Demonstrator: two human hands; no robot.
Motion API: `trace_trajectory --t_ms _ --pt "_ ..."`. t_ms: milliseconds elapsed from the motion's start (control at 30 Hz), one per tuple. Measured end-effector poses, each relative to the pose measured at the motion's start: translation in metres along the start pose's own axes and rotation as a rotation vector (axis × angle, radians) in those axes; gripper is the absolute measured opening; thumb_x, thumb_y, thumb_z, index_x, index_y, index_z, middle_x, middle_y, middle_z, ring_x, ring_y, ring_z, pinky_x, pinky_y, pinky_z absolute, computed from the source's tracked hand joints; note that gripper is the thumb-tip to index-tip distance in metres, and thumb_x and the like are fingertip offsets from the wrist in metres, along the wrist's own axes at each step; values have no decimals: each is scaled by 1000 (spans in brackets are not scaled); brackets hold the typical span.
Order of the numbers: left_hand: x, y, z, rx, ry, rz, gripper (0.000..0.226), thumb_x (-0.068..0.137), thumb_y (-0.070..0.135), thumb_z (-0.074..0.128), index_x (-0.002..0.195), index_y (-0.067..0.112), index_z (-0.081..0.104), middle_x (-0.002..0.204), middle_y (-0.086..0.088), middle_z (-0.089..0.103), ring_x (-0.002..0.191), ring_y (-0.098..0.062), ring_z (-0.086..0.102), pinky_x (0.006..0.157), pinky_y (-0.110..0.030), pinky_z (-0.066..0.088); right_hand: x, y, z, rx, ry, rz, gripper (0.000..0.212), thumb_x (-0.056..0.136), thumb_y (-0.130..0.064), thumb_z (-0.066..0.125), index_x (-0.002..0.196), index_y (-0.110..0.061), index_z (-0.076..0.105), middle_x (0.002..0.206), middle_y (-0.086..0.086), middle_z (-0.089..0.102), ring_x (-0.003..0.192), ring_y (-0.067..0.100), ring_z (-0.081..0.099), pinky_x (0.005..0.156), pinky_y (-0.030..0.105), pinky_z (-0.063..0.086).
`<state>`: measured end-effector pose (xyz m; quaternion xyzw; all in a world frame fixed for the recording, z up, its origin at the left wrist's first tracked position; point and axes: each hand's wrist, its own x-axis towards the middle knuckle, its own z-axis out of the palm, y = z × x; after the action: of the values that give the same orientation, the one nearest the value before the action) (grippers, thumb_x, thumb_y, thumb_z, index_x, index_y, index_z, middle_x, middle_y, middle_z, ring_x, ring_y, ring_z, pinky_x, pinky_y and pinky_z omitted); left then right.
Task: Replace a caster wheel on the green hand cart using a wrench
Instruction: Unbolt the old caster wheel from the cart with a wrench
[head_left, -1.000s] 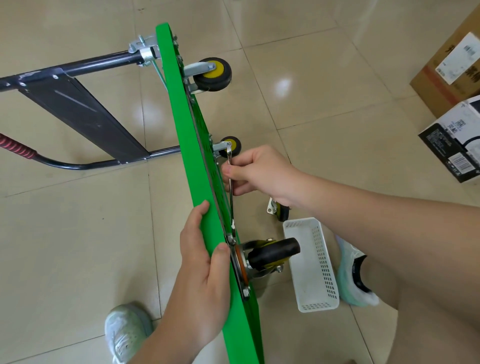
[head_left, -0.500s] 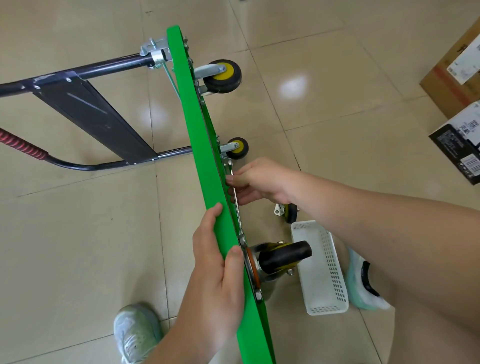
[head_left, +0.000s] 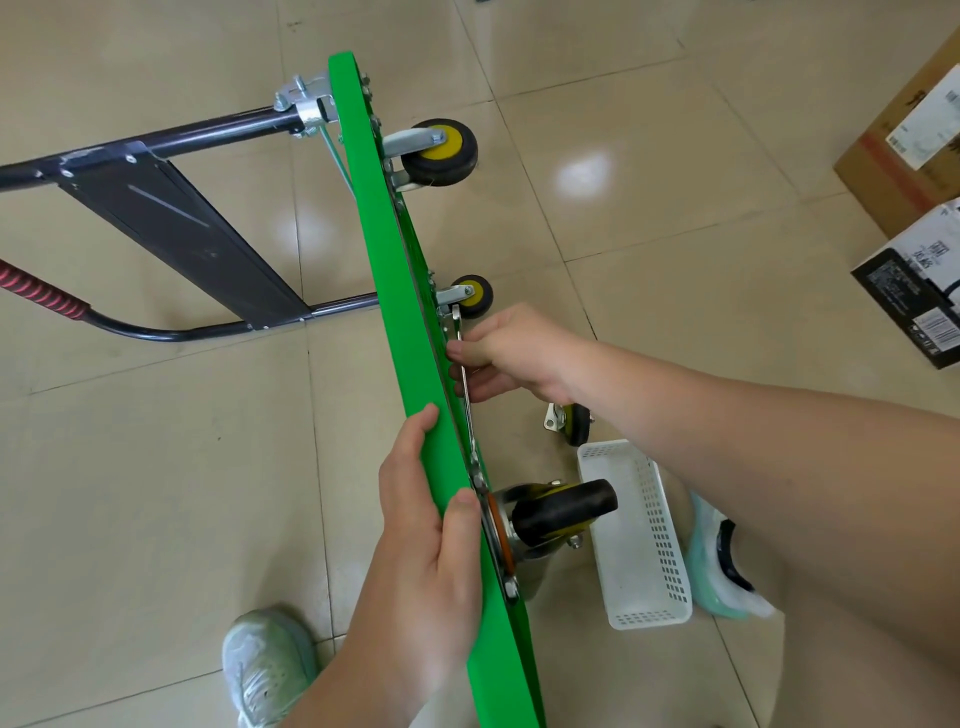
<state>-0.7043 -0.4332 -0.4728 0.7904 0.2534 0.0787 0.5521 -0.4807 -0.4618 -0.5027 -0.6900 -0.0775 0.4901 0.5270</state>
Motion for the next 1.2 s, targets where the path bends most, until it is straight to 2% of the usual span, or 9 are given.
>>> trace_trajectory --t_ms 133,333,533,633,800,900,1000,1067,1200 --pt "-1 -1 -1 -18 -5 -13 58 96 32 37 146 58 20 159 20 30 139 17 35 100 4 27 -7 -5 -1 -14 -17 -57 36 93 -11 70 123 9 64 108 24 71 83 31 73 80 40 62" --pt "1 -1 1 -22 -4 -19 57 96 32 37 144 58 19 160 18 30 137 18 36 101 3 27 -18 -3 -2 -55 -85 -135 31 89 -10 74 115 7 69 95 16 74 75 24 74 71 33 63" --pt "0 1 2 -6 14 -4 57 96 30 37 143 56 20 159 20 27 135 25 30 101 5 23 -20 11 -2 -34 -52 -116 36 91 -13 74 119 8 67 100 17 73 82 28 74 88 47 61" --pt "0 1 2 -9 13 -2 56 96 30 37 143 56 21 158 23 26 136 25 30 100 6 24 -23 10 -3 -13 -43 -104 38 90 -13 75 120 9 66 101 18 73 83 29 74 89 48 61" --pt "1 3 1 -4 8 -19 58 95 31 37 143 59 19 158 25 26 136 24 31 100 6 24 -51 5 -4 -88 -120 -248 10 85 -8 79 94 -13 79 88 2 79 85 18 76 82 32 62" --pt "0 4 0 -20 11 -26 59 95 32 38 146 54 20 161 17 29 142 14 33 115 -8 27 -86 14 -6 -224 -131 -396 18 77 -19 86 89 -31 81 90 -7 79 89 17 76 88 33 61" --pt "-1 5 -1 -34 3 -47 62 94 35 37 152 47 21 161 12 32 147 -1 36 125 -31 29 -115 32 -3 -139 -127 -455 25 67 -32 83 88 -44 80 99 -15 78 98 7 74 96 30 57" --pt "-1 6 -1 -24 10 -51 60 94 36 37 150 49 22 160 12 33 147 -2 37 122 -22 29 -118 42 -3 -76 -79 -495 24 70 -24 83 88 -40 80 99 -13 78 101 3 72 97 26 55" --pt "-3 9 0 -13 8 -62 59 93 36 36 148 50 20 159 16 32 144 7 34 111 -3 25 -112 42 -6 -6 -5 -547 27 78 -7 80 98 -25 79 99 -8 78 99 9 74 96 31 57"
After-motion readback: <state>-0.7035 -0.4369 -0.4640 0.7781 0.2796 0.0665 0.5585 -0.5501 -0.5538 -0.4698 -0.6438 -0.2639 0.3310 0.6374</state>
